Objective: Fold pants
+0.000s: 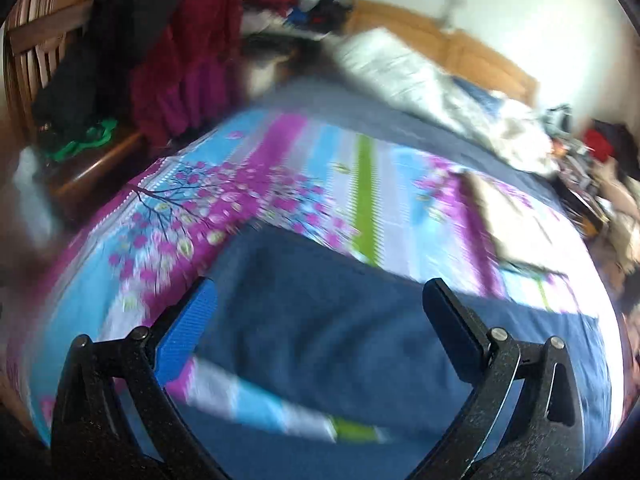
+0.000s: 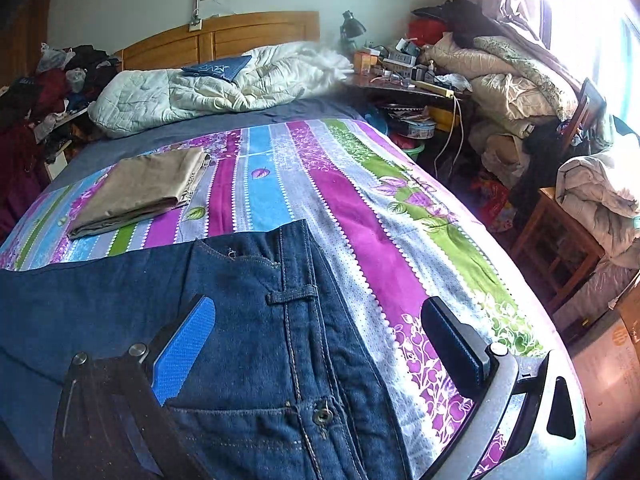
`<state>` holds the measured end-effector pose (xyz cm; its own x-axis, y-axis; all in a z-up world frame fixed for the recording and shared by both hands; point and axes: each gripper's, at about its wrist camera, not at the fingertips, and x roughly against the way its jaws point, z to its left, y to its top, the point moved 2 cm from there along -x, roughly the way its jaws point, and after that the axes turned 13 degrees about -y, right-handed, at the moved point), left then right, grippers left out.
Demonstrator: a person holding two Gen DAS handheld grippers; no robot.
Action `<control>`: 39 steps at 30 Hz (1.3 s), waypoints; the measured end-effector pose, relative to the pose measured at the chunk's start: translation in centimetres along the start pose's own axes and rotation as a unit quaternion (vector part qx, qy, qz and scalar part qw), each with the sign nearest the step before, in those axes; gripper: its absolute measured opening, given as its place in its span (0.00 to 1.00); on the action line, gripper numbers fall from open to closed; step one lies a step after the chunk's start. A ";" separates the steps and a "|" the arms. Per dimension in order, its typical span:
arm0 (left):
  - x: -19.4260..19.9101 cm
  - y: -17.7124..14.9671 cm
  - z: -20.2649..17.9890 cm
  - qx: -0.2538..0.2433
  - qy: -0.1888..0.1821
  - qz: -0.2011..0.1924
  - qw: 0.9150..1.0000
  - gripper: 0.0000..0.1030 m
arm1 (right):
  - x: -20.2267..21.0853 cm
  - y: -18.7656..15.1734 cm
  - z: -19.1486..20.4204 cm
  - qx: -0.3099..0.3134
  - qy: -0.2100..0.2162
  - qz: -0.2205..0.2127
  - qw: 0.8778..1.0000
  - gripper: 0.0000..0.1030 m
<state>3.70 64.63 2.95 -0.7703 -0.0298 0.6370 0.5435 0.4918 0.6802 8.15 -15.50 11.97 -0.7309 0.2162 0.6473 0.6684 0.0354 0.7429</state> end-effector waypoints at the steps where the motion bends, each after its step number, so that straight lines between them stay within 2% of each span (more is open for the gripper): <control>1: -1.4 0.7 0.7 0.005 0.005 0.004 1.000 0.99 | -1.2 0.5 0.5 0.006 -0.001 0.012 1.000 1.00; 4: -5.7 2.0 2.6 0.006 0.018 0.022 1.000 0.99 | -4.3 1.2 1.4 0.017 -0.018 0.034 0.999 0.98; 8: -9.9 2.9 5.6 0.029 0.028 0.057 0.998 0.99 | -7.6 2.7 1.7 -0.007 -0.025 0.047 0.999 0.97; 11: -12.7 2.9 7.6 0.045 0.034 0.087 0.995 0.92 | -8.5 3.5 2.3 -0.020 -0.021 0.047 0.998 0.97; 14: -13.6 2.7 8.6 0.068 0.031 0.093 0.993 0.92 | -9.3 3.7 3.3 -0.015 -0.016 0.050 0.999 0.97; 16: -14.2 2.1 9.7 0.100 0.021 0.101 0.990 0.91 | -9.6 3.8 3.9 -0.013 -0.011 0.049 0.999 0.97; 18: -14.1 1.8 9.7 0.112 0.017 0.087 0.990 0.91 | -9.9 3.8 4.5 -0.010 -0.005 0.049 0.999 0.97; 20: -13.8 1.6 9.4 0.129 0.000 0.078 0.989 0.87 | -10.2 3.6 4.7 -0.004 -0.007 0.051 0.999 0.97; 21: -13.8 1.6 9.4 0.129 0.001 0.078 0.989 0.79 | -10.5 3.5 4.8 -0.001 -0.008 0.053 0.999 0.97; 25: -13.4 1.4 10.4 0.131 0.037 0.088 0.987 0.28 | -11.0 3.4 4.6 -0.001 -0.006 0.056 0.998 0.96; 27: -12.6 1.3 11.4 0.154 0.016 0.081 0.985 0.24 | -11.2 3.4 4.1 -0.008 -0.006 0.056 0.998 0.96; 32: -12.4 1.2 10.7 0.140 0.026 0.089 0.986 0.23 | -11.4 3.0 2.8 -0.017 -0.015 0.065 0.998 0.96; 34: -12.6 1.3 10.5 0.145 0.019 0.086 0.986 0.39 | -11.5 2.8 2.4 -0.020 -0.020 0.068 0.997 0.96; 37: -13.1 1.4 9.6 0.136 0.020 0.080 0.987 0.52 | -11.8 2.9 2.3 -0.014 -0.026 0.067 0.997 0.96; 38: -13.5 1.4 9.2 0.126 0.026 0.082 0.988 0.52 | -12.0 3.0 2.4 -0.009 -0.028 0.067 0.997 0.96; 39: -13.9 1.3 8.8 0.108 0.044 0.085 0.990 0.44 | -12.2 3.1 2.7 0.000 -0.027 0.066 0.997 0.97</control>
<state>12.23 73.39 -8.22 -0.6364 -0.0013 0.7713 0.5717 0.6706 0.4728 19.51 -15.41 5.89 -0.6274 0.2714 0.7298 0.7587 0.0020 0.6515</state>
